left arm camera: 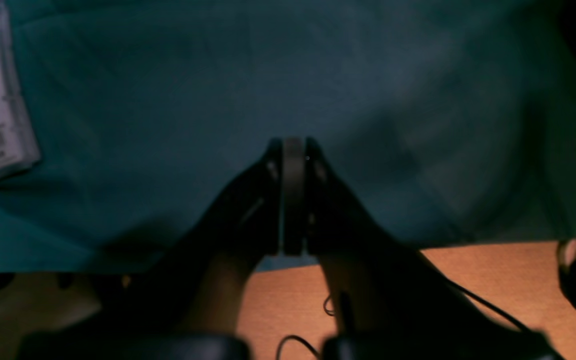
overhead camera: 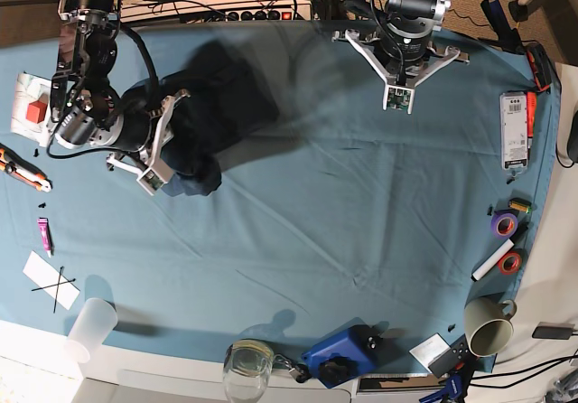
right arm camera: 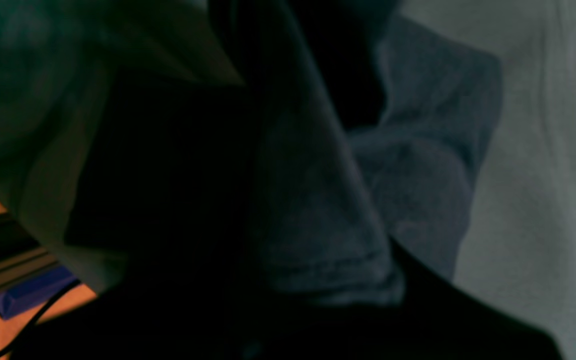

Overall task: Fold the T-shirt properly
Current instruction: 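Fold the bundle over onto itself with the right gripper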

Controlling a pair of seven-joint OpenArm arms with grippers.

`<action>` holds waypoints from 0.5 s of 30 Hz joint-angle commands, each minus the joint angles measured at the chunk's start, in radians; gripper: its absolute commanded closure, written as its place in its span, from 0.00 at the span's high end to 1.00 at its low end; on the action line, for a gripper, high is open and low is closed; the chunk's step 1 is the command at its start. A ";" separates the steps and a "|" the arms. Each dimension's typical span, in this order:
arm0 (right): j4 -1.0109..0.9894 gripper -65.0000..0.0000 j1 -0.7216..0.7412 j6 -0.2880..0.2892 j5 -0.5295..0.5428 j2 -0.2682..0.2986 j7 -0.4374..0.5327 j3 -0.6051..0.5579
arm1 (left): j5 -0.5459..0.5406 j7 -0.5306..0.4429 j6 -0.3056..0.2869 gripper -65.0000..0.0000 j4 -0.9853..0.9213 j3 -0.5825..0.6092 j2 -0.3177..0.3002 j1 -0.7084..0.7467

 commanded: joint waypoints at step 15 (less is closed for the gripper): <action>0.016 0.29 0.014 0.001 0.334 0.012 0.010 -0.007 | 0.015 -0.029 0.006 0.00 0.016 0.003 0.005 0.005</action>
